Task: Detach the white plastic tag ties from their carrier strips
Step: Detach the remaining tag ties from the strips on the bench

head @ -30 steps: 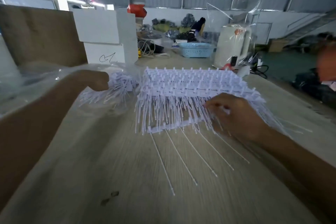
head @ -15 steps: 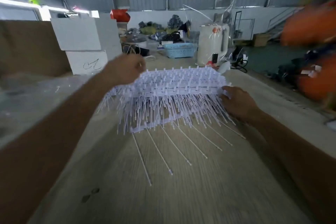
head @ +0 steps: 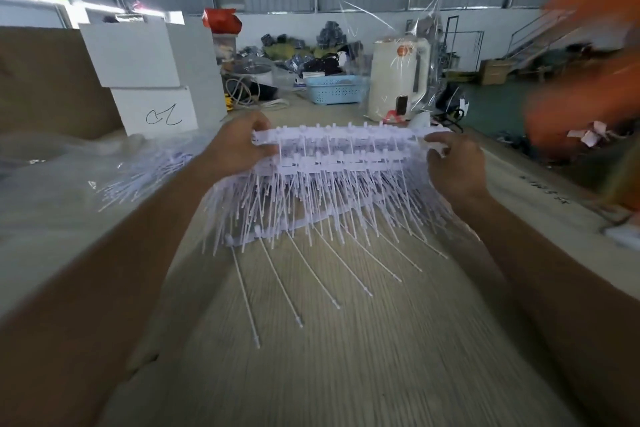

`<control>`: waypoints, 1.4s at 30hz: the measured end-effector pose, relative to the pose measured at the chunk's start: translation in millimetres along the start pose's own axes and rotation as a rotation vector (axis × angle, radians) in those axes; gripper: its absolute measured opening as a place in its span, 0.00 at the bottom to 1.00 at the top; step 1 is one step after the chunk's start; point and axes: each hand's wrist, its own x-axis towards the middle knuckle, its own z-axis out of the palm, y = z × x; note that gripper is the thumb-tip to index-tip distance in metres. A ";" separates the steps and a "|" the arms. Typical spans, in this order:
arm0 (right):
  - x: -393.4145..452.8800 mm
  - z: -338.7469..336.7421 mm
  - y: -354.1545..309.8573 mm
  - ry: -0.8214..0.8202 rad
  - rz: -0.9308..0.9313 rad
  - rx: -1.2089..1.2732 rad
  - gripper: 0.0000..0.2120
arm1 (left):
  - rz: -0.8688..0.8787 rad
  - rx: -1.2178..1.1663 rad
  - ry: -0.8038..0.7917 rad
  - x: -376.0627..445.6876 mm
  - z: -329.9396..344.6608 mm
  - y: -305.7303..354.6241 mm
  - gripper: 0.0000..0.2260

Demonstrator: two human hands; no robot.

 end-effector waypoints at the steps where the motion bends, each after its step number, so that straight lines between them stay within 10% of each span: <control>1: 1.5 -1.0 -0.6 0.023 0.018 0.048 0.16 | 0.022 -0.011 0.007 3.0 -4.5 4.1 0.10; 9: 14.0 -20.5 -11.1 0.186 0.208 0.518 0.18 | 0.132 -0.086 0.276 13.5 -40.1 32.0 0.07; 22: -14.4 -28.0 -57.8 -0.215 0.340 1.262 0.15 | -0.078 -0.121 0.262 -1.9 -22.3 41.1 0.09; 27: -27.0 -14.2 -84.1 -0.128 0.354 1.446 0.25 | -0.384 -0.904 0.131 -12.3 1.0 60.3 0.11; 35: -56.9 6.5 -99.8 -0.466 0.317 0.892 0.14 | -0.456 -1.291 0.017 -35.4 42.3 92.8 0.10; 42: -59.9 8.7 -99.5 -0.339 0.261 0.857 0.04 | -0.530 -1.091 0.026 -46.0 58.3 115.5 0.11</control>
